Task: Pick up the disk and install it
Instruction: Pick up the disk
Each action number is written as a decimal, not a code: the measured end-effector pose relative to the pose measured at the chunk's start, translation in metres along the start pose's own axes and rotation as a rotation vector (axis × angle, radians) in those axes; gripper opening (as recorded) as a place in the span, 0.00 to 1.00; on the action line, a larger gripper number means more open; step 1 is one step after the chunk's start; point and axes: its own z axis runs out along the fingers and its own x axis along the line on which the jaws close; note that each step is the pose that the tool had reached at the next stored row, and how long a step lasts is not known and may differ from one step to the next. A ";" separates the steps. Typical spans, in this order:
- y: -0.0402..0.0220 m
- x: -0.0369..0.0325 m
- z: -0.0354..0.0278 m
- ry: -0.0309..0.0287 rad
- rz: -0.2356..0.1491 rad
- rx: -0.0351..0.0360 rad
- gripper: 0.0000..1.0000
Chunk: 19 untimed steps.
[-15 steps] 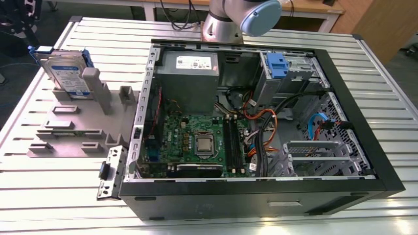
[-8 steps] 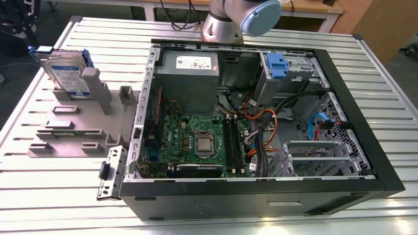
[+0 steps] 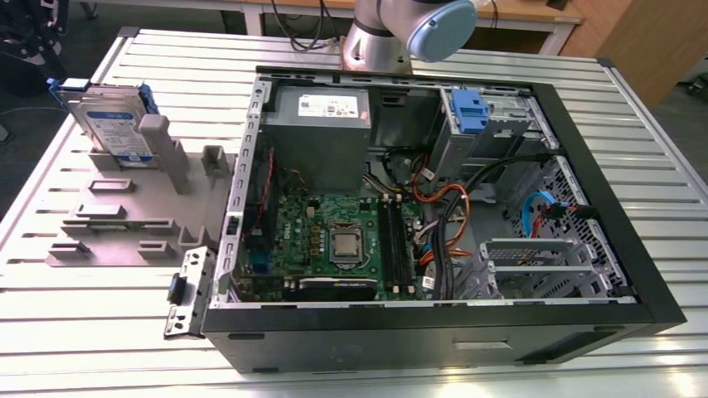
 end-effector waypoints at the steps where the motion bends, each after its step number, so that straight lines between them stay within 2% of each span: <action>1: 0.0000 0.0000 0.0000 0.0000 0.000 0.0000 0.11; 5: 0.0000 0.0000 0.0000 0.0003 -0.006 -0.0001 0.11; 11: 0.0000 0.0000 0.0004 0.0028 -0.082 0.0010 0.11; 12: 0.0001 -0.0002 0.0005 0.0011 -0.083 0.0041 0.11; 14: 0.0001 -0.0006 0.0010 -0.0065 -0.085 0.0107 0.11; 15: 0.0002 -0.0008 0.0013 -0.0077 -0.088 0.0121 0.11; 19: 0.0003 -0.0012 0.0024 -0.0065 -0.127 0.0125 0.11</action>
